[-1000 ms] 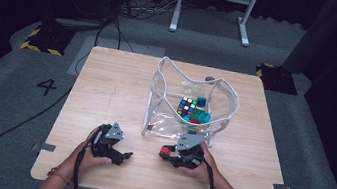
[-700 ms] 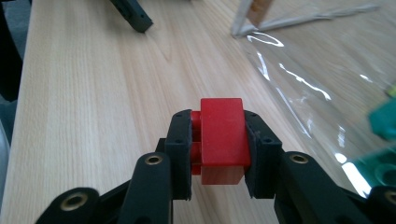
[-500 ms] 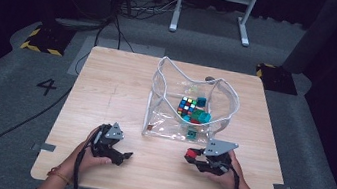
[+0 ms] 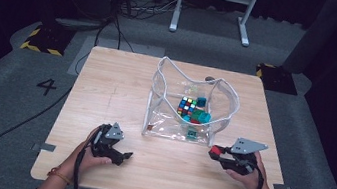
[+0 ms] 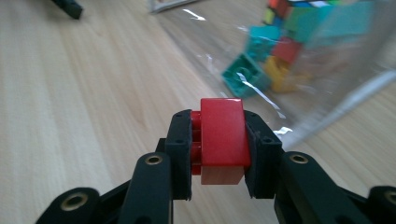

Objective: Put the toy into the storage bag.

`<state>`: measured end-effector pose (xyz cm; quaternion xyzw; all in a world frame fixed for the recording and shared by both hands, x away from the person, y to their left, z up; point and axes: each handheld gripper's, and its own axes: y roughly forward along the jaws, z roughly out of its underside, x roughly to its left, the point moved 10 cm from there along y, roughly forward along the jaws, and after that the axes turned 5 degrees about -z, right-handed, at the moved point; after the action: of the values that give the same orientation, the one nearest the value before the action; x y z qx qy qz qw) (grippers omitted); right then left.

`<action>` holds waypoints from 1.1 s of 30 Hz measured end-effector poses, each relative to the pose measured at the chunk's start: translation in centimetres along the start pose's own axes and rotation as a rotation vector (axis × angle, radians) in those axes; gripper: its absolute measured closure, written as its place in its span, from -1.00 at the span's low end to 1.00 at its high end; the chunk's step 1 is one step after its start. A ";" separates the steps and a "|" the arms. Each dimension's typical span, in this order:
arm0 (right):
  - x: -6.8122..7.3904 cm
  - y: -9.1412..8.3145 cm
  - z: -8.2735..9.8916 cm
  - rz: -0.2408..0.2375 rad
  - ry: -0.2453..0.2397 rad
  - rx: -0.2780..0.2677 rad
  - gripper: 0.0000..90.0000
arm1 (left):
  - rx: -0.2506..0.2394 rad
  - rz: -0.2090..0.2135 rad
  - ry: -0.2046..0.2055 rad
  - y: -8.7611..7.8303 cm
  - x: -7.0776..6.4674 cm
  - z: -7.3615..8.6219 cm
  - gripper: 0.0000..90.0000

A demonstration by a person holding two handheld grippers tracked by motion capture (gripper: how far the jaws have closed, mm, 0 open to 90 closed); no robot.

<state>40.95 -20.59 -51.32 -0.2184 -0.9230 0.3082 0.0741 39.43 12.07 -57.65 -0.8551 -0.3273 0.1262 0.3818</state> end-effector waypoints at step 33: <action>-11.6 -8.6 -10.3 0.206 0.025 -0.131 0.50 | 0.002 0.002 0.000 0.0 0.0 0.0 -0.77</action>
<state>50.96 -26.45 -37.94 -0.3203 -0.9128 0.2503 0.0392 39.47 12.05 -57.68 -0.8550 -0.3266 0.1269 0.3824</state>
